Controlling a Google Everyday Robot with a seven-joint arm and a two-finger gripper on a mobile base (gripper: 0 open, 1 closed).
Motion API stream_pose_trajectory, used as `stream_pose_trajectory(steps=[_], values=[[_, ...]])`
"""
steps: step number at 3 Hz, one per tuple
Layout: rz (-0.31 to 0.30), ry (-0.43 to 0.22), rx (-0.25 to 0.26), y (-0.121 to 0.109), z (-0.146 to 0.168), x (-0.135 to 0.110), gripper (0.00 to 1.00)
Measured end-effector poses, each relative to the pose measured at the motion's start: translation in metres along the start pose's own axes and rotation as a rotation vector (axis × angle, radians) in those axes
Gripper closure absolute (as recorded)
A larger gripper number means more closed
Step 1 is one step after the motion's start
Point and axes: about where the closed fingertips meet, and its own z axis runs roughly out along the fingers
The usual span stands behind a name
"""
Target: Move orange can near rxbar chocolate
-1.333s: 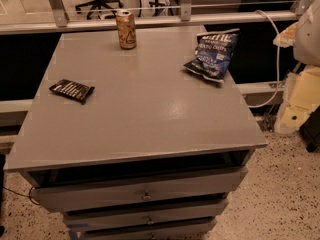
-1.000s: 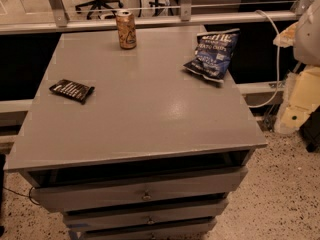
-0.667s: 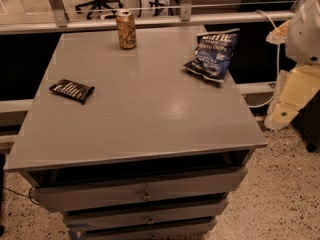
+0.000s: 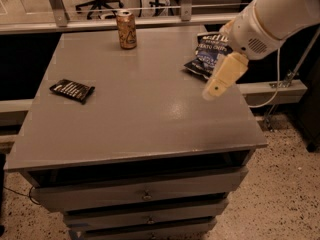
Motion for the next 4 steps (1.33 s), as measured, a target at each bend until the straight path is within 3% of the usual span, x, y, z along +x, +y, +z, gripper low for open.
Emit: stream_pose_trajectory(steps=[1, 2, 3, 4], values=[[0.056, -0.18, 0.055, -0.046, 0.038, -0.049, 0.0], [0.056, -0.18, 0.053, -0.046, 0.038, -0.049, 0.0], [0.083, -0.224, 0.08, -0.051, 0.039, -0.055, 0.0], [0.151, -0.353, 0.077, -0.064, 0.08, -0.08, 0.0]])
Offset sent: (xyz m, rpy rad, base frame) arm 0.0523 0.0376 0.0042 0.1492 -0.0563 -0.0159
